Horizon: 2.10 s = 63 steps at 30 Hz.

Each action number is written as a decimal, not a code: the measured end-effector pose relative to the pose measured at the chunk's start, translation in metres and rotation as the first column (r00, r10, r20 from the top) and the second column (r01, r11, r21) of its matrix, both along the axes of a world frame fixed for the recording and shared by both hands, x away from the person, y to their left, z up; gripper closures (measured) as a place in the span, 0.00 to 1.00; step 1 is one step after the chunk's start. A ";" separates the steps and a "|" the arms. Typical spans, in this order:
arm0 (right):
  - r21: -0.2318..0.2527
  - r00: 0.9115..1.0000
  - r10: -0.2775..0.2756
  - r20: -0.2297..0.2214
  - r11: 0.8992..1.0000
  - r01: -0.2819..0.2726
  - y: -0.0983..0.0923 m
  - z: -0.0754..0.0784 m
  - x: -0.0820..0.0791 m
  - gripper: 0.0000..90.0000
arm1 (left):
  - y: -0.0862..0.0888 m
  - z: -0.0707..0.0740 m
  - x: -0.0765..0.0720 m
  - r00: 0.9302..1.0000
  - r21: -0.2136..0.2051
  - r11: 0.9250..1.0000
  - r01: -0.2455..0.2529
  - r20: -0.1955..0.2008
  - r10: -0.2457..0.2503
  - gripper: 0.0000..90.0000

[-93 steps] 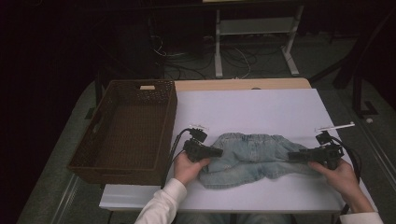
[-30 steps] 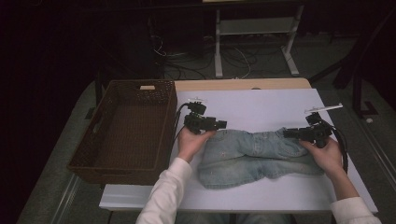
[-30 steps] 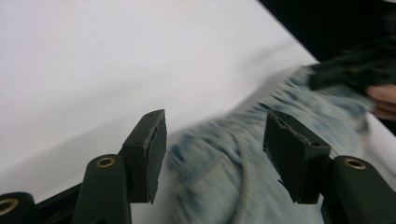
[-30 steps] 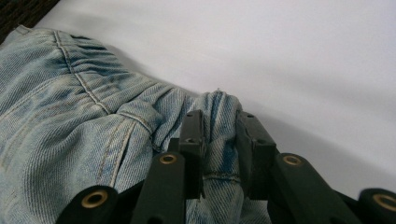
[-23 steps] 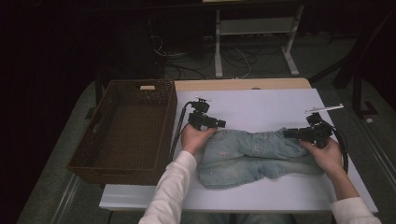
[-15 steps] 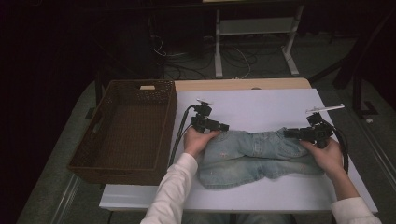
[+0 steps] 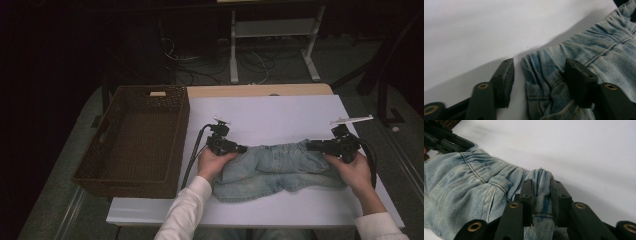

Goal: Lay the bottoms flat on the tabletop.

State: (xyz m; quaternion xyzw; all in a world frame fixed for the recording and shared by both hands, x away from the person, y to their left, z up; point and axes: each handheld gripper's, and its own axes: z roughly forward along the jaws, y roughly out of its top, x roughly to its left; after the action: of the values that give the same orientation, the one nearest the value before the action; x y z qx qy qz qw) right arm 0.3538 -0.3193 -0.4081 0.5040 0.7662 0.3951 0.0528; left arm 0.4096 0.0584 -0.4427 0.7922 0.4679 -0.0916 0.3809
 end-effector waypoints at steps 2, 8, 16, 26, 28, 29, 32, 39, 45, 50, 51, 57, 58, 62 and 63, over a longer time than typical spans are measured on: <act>0.000 1.000 -0.004 0.004 1.000 0.004 0.000 0.001 -0.002 0.81 | -0.002 -0.003 -0.003 1.000 -0.021 1.000 -0.005 -0.015 0.005 0.58; 0.001 1.000 -0.009 0.007 1.000 0.009 0.000 0.001 -0.004 0.81 | -0.003 -0.004 -0.004 1.000 -0.023 1.000 -0.001 -0.024 0.000 0.71; 0.004 1.000 -0.002 0.015 1.000 0.002 0.000 0.001 -0.004 0.81 | -0.007 -0.003 -0.013 0.996 -0.005 1.000 0.015 0.083 -0.015 0.80; 0.013 1.000 -0.001 0.014 1.000 0.001 -0.001 0.000 -0.004 0.81 | -0.003 -0.003 -0.010 0.998 -0.039 0.999 0.020 0.066 -0.018 0.80; 0.016 1.000 -0.002 0.011 1.000 0.002 -0.002 0.000 -0.004 0.81 | -0.002 -0.002 -0.010 0.997 -0.042 0.999 0.019 0.073 -0.016 0.80; 0.018 1.000 -0.002 0.010 1.000 0.002 -0.002 0.000 -0.003 0.81 | -0.002 -0.002 -0.010 0.997 -0.040 0.999 0.021 0.079 -0.018 0.80; 0.023 1.000 -0.002 0.007 1.000 0.002 -0.002 0.000 -0.003 0.81 | -0.001 0.000 -0.009 0.996 -0.043 0.999 0.020 0.086 -0.016 0.80; 0.035 1.000 -0.002 0.004 0.999 0.002 -0.003 -0.001 -0.001 0.81 | 0.005 0.010 -0.003 0.995 -0.066 0.998 0.010 0.100 -0.003 0.80; 0.073 1.000 -0.008 0.003 0.997 0.007 -0.004 0.002 0.003 0.81 | 0.005 0.026 0.005 0.988 -0.055 0.998 0.014 0.155 -0.006 0.80; 0.109 1.000 -0.015 -0.005 0.994 0.016 -0.007 0.005 0.010 0.81 | 0.006 0.040 0.013 0.982 -0.059 0.998 0.016 0.190 -0.005 0.80; 0.113 1.000 -0.016 -0.005 0.993 0.017 -0.008 0.006 0.012 0.81 | 0.006 0.043 0.014 0.980 -0.060 0.998 0.015 0.197 -0.003 0.80; 0.138 1.000 -0.023 0.010 0.990 0.022 -0.008 0.020 0.028 0.81 | 0.007 0.059 0.024 0.971 -0.053 0.999 0.006 0.241 0.007 0.80; 0.138 1.000 -0.024 0.013 0.990 0.021 -0.008 0.023 0.031 0.81 | 0.007 0.061 0.026 0.969 -0.057 0.998 0.004 0.249 0.010 0.80; 0.147 0.999 -0.029 0.031 0.989 0.024 -0.010 0.033 0.043 0.81 | 0.008 0.067 0.034 0.962 -0.064 0.998 0.000 0.273 0.018 0.80; 0.151 0.999 -0.032 0.031 0.988 0.027 -0.010 0.034 0.046 0.81 | 0.008 0.068 0.036 0.961 -0.065 0.998 -0.001 0.278 0.019 0.80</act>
State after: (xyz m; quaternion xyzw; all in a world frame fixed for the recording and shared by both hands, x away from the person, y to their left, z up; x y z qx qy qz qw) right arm 0.3994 -0.3294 -0.3736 0.5111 0.7259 0.4591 0.0331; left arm 0.4454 0.0664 -0.3743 0.7821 0.4106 0.0074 0.4687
